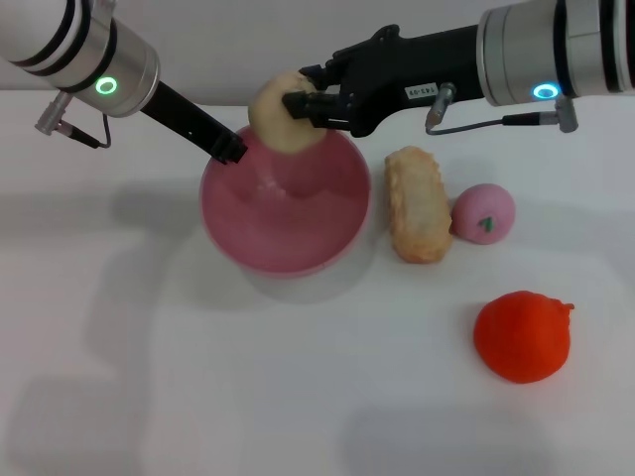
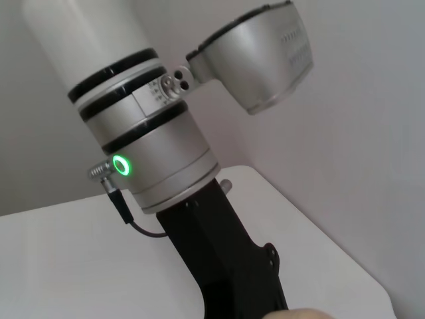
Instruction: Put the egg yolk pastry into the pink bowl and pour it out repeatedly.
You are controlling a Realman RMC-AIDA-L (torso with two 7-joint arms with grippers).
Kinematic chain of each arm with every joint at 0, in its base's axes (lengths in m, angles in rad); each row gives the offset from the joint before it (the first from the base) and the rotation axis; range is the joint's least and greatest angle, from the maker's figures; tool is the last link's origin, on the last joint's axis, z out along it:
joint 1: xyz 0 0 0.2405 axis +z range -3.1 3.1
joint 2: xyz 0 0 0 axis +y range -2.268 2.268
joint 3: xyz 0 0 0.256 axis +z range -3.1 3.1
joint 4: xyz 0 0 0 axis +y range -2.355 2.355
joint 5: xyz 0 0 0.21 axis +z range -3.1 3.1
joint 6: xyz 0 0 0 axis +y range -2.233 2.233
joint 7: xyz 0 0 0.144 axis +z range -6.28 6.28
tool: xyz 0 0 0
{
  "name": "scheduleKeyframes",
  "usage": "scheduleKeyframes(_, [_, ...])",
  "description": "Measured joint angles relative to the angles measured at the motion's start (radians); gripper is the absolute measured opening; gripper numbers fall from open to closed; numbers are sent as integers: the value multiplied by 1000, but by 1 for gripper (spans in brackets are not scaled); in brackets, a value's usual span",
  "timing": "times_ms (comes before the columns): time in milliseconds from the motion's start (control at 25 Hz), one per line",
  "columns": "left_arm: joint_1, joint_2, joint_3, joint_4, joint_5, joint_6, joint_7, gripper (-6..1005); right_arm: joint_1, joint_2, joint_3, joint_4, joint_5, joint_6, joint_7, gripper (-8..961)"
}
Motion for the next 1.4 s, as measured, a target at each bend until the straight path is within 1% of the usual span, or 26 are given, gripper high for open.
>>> scheduleKeyframes(120, [0,0,0,-2,0,-3,0,41,-8,1,8,-10,4,3,1,197])
scheduleKeyframes(320, [0,1,0,-3,2,-10,0,41,-32,0,25,-42,7,4,-2,373])
scheduleKeyframes(400, [2,2,0,-4,2,-16,0,42,-54,0,32,-68,8,17,-6,455])
scheduleKeyframes(480, [7,2,6,-4,6,-37,20,42,-89,1,37,-105,15,45,-18,550])
scheduleKeyframes(560, [10,1,11,-4,7,-45,37,42,-148,2,40,-150,54,91,-52,645])
scheduleKeyframes(600, [14,0,21,-2,7,-55,53,42,-182,2,41,-169,101,115,-87,652])
scheduleKeyframes(680, [30,-3,81,3,5,-127,84,42,-251,4,49,-189,222,146,-188,666])
scheduleKeyframes(720, [36,-3,102,3,4,-157,84,42,-285,4,56,-190,313,154,-263,672])
scheduleKeyframes(760, [36,-3,102,3,4,-157,84,42,-320,5,63,-181,413,156,-344,679])
scheduleKeyframes(800, [53,-6,165,8,0,-235,86,42,-352,5,67,-164,523,156,-435,686])
scheduleKeyframes(880, [70,-10,213,15,-4,-300,83,42,-406,3,69,-119,730,154,-614,686])
scheduleKeyframes(920, [87,-11,248,21,-17,-353,79,42,-430,3,70,-93,820,153,-707,686])
scheduleKeyframes(1000, [117,-12,300,29,-56,-453,78,42,-470,4,73,-38,963,152,-868,686])
scheduleKeyframes(1160, [209,-11,442,43,-151,-725,86,42,-503,6,89,96,1207,150,-1100,686])
scheduleKeyframes(1240, [239,-11,486,51,-161,-801,86,42,-508,6,104,166,1329,143,-1188,686])
scheduleKeyframes(1320, [292,-11,570,69,-167,-941,86,42,-507,3,124,221,1415,124,-1239,686])
scheduleKeyframes(1400, [344,-11,650,80,-165,-1074,87,42,-498,1,150,262,1459,103,-1260,687])
